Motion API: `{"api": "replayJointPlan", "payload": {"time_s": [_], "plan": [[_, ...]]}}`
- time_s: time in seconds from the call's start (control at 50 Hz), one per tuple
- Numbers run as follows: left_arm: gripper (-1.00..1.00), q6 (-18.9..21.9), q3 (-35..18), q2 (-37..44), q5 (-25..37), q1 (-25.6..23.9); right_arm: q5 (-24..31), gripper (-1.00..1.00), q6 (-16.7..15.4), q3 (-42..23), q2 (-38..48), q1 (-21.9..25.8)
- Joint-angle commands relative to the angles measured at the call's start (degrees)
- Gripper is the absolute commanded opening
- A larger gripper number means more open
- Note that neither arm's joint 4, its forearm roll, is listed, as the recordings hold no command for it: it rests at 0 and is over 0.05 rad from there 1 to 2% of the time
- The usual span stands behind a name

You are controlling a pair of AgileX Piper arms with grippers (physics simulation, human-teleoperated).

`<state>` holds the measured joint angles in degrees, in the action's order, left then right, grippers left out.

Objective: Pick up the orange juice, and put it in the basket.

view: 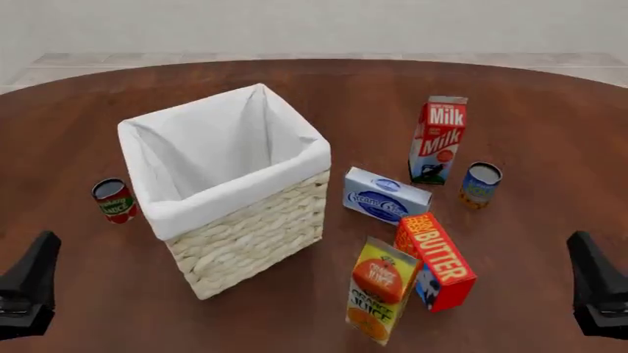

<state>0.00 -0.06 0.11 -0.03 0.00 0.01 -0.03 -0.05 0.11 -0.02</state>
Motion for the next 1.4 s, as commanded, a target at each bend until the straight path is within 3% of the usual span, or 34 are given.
{"api": "replayJointPlan", "payload": {"time_s": [0.02,0.4,0.52,0.66,0.72,0.8,0.86,1.0,1.08,1.22,1.3,1.32,1.34,1.4], "plan": [[1.00,0.02,-0.18,0.33,-0.08,-0.01,0.01,1.00,0.16,-0.23,0.27,-0.35],[1.00,0.01,-0.18,0.33,-0.08,0.00,0.05,1.00,-0.71,-0.27,0.03,0.38],[1.00,0.01,-0.18,0.32,-0.08,0.00,1.10,1.00,-0.47,-3.12,0.05,1.85],[1.00,0.01,-0.18,0.31,-0.08,0.00,0.75,1.00,-3.27,-7.06,2.21,7.27],[1.00,0.01,-0.18,0.32,-0.08,0.00,0.37,1.00,-2.00,-8.44,3.60,9.06],[1.00,0.00,-0.18,0.31,-0.08,-0.01,-1.73,1.00,-3.35,-9.13,7.23,12.96],[1.00,0.02,-0.18,0.32,-0.08,-0.01,-3.35,1.00,-0.41,-10.59,11.02,17.13],[1.00,0.00,-0.18,0.31,-0.08,0.00,-7.41,1.00,-2.51,-11.86,18.57,24.53],[1.00,0.01,-0.18,0.32,-0.08,-0.01,-8.58,1.00,-4.19,-12.08,21.81,26.07],[1.00,0.01,-0.18,0.32,-0.08,-0.01,-6.44,1.00,-4.92,-13.15,22.96,28.48],[1.00,0.02,-0.18,0.32,-0.08,-0.01,-3.50,1.00,-4.38,-13.82,22.90,32.11],[1.00,0.01,-0.18,0.33,-0.08,-0.01,-0.58,1.00,-4.55,-14.26,20.73,34.02],[1.00,0.01,-0.18,0.32,-0.08,-0.01,2.04,1.00,-2.30,-15.05,19.33,36.13],[1.00,0.00,-0.18,0.32,-0.08,-0.01,6.00,1.00,-1.43,-16.08,16.84,38.48]]}}
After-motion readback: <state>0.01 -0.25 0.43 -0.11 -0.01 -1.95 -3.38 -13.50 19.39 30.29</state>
